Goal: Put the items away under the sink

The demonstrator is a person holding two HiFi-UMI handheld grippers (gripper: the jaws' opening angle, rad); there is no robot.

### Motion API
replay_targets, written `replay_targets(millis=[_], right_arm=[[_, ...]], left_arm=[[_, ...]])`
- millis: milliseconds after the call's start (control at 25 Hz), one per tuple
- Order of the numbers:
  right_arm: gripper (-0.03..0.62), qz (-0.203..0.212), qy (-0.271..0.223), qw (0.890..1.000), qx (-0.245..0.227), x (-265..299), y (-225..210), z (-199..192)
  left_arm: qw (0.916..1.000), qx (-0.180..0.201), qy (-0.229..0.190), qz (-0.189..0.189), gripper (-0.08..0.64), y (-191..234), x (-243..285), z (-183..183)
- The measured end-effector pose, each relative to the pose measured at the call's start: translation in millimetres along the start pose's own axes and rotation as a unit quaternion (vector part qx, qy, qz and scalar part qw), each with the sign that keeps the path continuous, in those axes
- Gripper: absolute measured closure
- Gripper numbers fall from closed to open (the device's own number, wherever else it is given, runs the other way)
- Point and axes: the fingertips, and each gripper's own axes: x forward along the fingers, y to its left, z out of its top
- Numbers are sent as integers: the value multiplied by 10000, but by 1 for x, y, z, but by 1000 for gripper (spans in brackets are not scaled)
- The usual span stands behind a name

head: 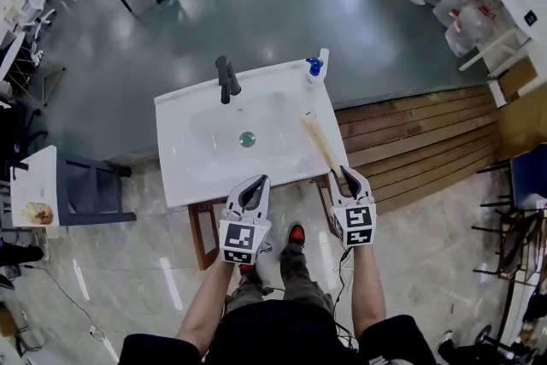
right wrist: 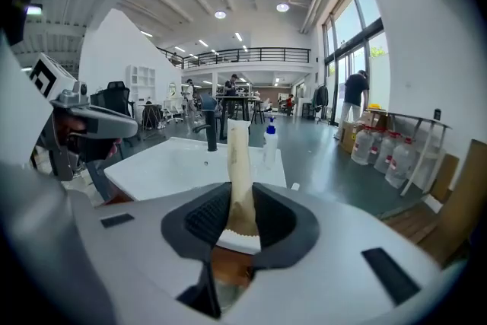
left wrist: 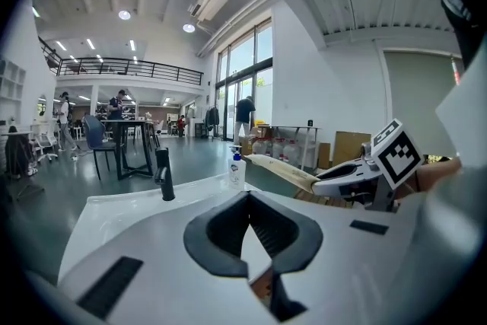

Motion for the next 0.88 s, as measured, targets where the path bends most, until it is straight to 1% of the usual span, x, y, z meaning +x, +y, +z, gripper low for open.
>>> replay_targets(millis=[160,320,520,880], right_arm=[[488,-174,-173,9997,54,-26,19,18],[488,-284,-287,9991,88,-45,48,29],[488,-376,-357,9986,82,-62,92,34],[488,-473,-423,9980,-33,-100,162,39]], left_arm=[[9999,39,-137,-19,554,7,-28,7],[9996,80,-275,-65,552,20,-59,12],[9990,177,-391,-146,554,35,-97,10],[9977,316,-516,-315,552,48,-163,3]])
